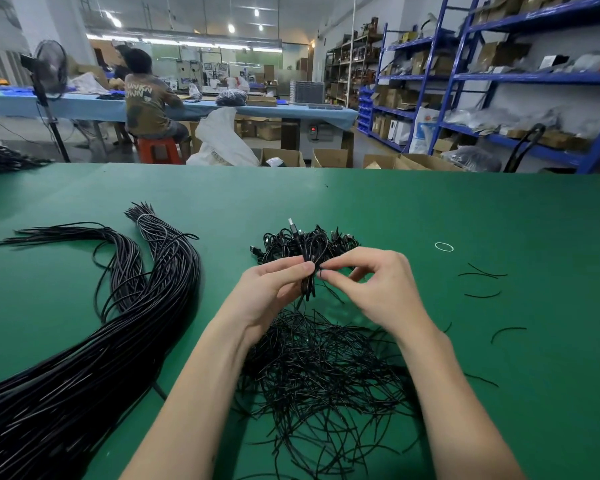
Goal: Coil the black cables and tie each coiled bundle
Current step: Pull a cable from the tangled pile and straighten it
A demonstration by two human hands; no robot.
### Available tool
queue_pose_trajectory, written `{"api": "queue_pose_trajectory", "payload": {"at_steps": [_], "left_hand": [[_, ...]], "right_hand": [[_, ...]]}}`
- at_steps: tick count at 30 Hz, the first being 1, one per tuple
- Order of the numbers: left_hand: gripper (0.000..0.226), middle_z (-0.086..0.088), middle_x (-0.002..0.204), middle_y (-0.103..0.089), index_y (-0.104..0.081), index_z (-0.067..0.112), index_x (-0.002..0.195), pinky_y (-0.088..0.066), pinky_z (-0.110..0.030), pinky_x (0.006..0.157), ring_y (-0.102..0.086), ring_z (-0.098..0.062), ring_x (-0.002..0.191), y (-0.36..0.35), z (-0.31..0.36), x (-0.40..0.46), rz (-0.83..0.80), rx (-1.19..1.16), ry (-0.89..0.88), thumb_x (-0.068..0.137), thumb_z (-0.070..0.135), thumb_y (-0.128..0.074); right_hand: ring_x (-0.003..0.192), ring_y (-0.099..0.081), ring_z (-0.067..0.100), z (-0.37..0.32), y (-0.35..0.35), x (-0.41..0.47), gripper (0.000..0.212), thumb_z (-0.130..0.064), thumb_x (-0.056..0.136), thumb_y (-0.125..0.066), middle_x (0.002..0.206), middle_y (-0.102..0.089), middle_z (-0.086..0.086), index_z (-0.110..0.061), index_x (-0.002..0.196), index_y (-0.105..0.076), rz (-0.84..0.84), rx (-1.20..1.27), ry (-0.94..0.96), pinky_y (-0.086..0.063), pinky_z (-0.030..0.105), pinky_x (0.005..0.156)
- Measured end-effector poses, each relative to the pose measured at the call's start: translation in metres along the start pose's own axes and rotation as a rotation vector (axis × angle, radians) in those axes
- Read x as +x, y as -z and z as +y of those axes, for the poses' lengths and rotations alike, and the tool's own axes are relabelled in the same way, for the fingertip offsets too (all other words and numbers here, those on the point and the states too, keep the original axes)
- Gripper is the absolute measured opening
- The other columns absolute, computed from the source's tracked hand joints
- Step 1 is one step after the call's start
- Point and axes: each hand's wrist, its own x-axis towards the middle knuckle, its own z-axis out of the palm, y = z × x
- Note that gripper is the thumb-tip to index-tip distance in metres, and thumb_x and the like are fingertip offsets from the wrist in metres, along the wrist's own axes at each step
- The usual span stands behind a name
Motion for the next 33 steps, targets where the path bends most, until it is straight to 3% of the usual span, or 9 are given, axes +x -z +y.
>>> {"api": "queue_pose_trajectory", "payload": {"at_steps": [3, 7, 9, 13, 18, 22, 27, 30, 33], "left_hand": [[0.049, -0.009, 0.100, -0.077, -0.074, 0.009, 0.099, -0.053, -0.022, 0.083, -0.072, -0.013, 0.090, 0.000, 0.002, -0.001, -0.013, -0.005, -0.040, 0.053, 0.020, -0.087], [0.042, -0.003, 0.090, -0.077, -0.074, 0.009, 0.096, -0.054, -0.016, 0.074, -0.071, -0.007, 0.081, -0.005, 0.005, -0.003, -0.017, 0.010, -0.126, 0.056, 0.017, -0.085], [0.039, -0.002, 0.087, -0.077, -0.075, 0.009, 0.095, -0.053, -0.015, 0.072, -0.070, -0.006, 0.078, -0.007, 0.005, -0.003, -0.007, 0.015, -0.130, 0.058, 0.016, -0.084], [0.047, -0.009, 0.095, -0.077, -0.072, 0.006, 0.102, -0.054, -0.021, 0.080, -0.070, -0.012, 0.083, -0.005, 0.005, -0.002, 0.060, -0.076, -0.045, 0.057, 0.014, -0.084], [0.034, -0.003, 0.079, -0.075, -0.071, 0.005, 0.100, -0.055, -0.016, 0.064, -0.066, -0.006, 0.064, -0.002, 0.002, 0.000, 0.096, -0.138, 0.023, 0.068, 0.005, -0.081], [0.038, -0.002, 0.080, -0.075, -0.072, 0.005, 0.100, -0.055, -0.016, 0.061, -0.066, -0.004, 0.063, -0.003, 0.002, 0.000, 0.081, -0.115, 0.040, 0.063, 0.008, -0.082], [0.043, -0.004, 0.085, -0.075, -0.072, 0.007, 0.100, -0.056, -0.019, 0.068, -0.066, -0.006, 0.067, -0.002, 0.001, 0.001, 0.063, -0.078, 0.034, 0.059, 0.011, -0.083], [0.044, -0.008, 0.096, -0.077, -0.072, 0.006, 0.100, -0.056, -0.024, 0.085, -0.068, -0.012, 0.082, -0.002, -0.001, 0.002, 0.066, -0.061, -0.010, 0.057, 0.013, -0.084], [0.043, -0.008, 0.094, -0.077, -0.074, 0.008, 0.096, -0.054, -0.023, 0.084, -0.070, -0.014, 0.087, -0.005, -0.004, 0.003, 0.096, -0.028, -0.067, 0.055, 0.016, -0.085]], "right_hand": [[0.050, -0.061, 0.012, -0.001, -0.005, 0.002, 0.006, -0.031, 0.082, -0.084, 0.068, -0.074, -0.014, -0.030, 0.077, -0.082, 0.012, 0.183, -0.076, -0.048, 0.024, 0.049], [0.047, -0.048, 0.005, -0.009, -0.017, 0.004, 0.004, -0.013, 0.071, -0.081, 0.063, -0.065, -0.002, -0.013, 0.068, -0.078, -0.170, 1.007, -0.756, -0.036, 0.013, 0.040], [0.046, -0.046, 0.002, -0.008, -0.020, 0.003, 0.005, -0.018, 0.067, -0.080, 0.064, -0.062, -0.003, -0.014, 0.066, -0.076, -0.210, 1.167, -0.870, -0.034, 0.012, 0.039], [0.051, -0.061, 0.006, -0.004, -0.021, 0.004, 0.014, -0.026, 0.078, -0.087, 0.080, -0.077, -0.009, -0.023, 0.090, -0.079, -0.025, 0.604, -0.454, -0.045, 0.015, 0.049], [0.064, -0.067, 0.004, 0.003, -0.017, 0.002, 0.014, -0.045, 0.079, -0.081, 0.096, -0.071, -0.030, -0.042, 0.093, -0.078, 0.100, -0.045, 0.082, -0.056, 0.026, 0.070], [0.071, -0.065, 0.002, 0.006, -0.013, 0.000, 0.017, -0.048, 0.084, -0.077, 0.097, -0.072, -0.029, -0.040, 0.099, -0.080, 0.078, -0.162, 0.117, -0.058, 0.031, 0.071], [0.079, -0.068, 0.003, 0.004, -0.021, 0.000, 0.008, -0.024, 0.090, -0.076, 0.088, -0.077, -0.016, -0.025, 0.094, -0.083, 0.079, -0.125, 0.101, -0.057, 0.029, 0.077], [0.065, -0.068, -0.001, -0.002, -0.023, 0.002, 0.010, -0.023, 0.087, -0.078, 0.070, -0.074, -0.019, -0.029, 0.080, -0.082, 0.053, 0.056, -0.127, -0.053, 0.013, 0.068], [0.058, -0.069, 0.004, -0.004, -0.022, 0.002, 0.015, -0.025, 0.088, -0.077, 0.066, -0.074, -0.011, -0.030, 0.074, -0.080, -0.029, 0.257, -0.326, -0.059, 0.027, 0.068]]}}
